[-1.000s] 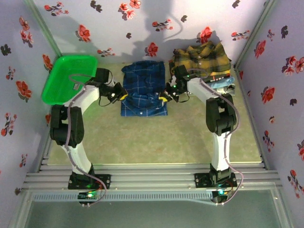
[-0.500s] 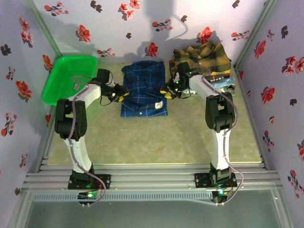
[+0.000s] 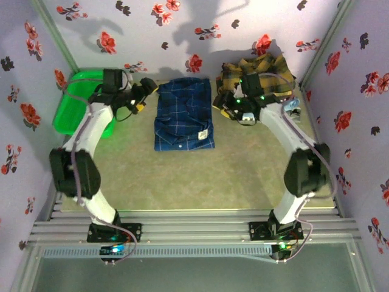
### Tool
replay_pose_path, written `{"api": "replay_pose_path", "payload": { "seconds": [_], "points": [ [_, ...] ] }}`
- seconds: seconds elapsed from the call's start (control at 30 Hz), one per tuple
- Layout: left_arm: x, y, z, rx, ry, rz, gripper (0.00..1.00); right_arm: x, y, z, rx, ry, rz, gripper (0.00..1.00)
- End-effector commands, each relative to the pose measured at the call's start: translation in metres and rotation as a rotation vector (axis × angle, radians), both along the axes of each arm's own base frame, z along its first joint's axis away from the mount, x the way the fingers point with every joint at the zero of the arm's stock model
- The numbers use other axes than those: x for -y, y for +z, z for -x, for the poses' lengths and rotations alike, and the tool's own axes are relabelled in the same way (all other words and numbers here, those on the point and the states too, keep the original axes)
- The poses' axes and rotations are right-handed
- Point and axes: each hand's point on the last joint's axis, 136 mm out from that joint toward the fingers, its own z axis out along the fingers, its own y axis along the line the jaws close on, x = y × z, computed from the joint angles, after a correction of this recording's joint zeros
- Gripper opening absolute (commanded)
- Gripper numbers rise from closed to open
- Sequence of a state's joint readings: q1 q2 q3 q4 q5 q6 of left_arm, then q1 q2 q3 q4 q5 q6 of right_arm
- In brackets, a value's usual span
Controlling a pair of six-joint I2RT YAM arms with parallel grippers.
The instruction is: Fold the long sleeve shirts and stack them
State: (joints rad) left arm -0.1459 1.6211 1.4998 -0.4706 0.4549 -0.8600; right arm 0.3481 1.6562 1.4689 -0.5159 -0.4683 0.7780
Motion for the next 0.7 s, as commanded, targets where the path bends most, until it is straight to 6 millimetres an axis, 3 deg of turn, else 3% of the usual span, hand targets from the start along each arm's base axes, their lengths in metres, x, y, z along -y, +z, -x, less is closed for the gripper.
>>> {"api": "replay_pose_path", "payload": {
  "seconds": [0.0,0.07,0.13,0.17,0.23,0.33,0.5,0.67],
  "points": [
    [-0.022,-0.047,0.068,-0.163,-0.028,-0.192,0.74,-0.018,-0.047,0.031,-0.087,0.032,0.032,0.38],
    [-0.026,-0.076,0.103,-0.248,-0.054,-0.235,0.45,-0.041,-0.067,0.049,-0.119,0.069,-0.004,0.25],
    [-0.020,-0.105,0.133,-0.315,-0.089,-0.234,0.09,-0.066,-0.086,0.060,-0.141,0.097,-0.031,0.11],
    [-0.016,-0.119,0.144,-0.344,-0.110,-0.239,0.04,-0.078,-0.094,0.063,-0.151,0.116,-0.040,0.07],
    [-0.002,-0.146,0.160,-0.407,-0.165,-0.227,0.00,-0.096,-0.112,0.066,-0.179,0.134,-0.028,0.03],
    [0.017,-0.169,0.161,-0.442,-0.210,-0.219,0.00,-0.111,-0.129,0.060,-0.187,0.133,-0.027,0.02],
    [0.029,-0.182,0.126,-0.430,-0.202,-0.217,0.00,-0.121,-0.152,0.043,-0.213,0.124,0.004,0.04],
    [0.041,-0.187,0.093,-0.410,-0.213,-0.214,0.00,-0.122,-0.152,0.021,-0.199,0.100,0.008,0.04]
  ]
}}
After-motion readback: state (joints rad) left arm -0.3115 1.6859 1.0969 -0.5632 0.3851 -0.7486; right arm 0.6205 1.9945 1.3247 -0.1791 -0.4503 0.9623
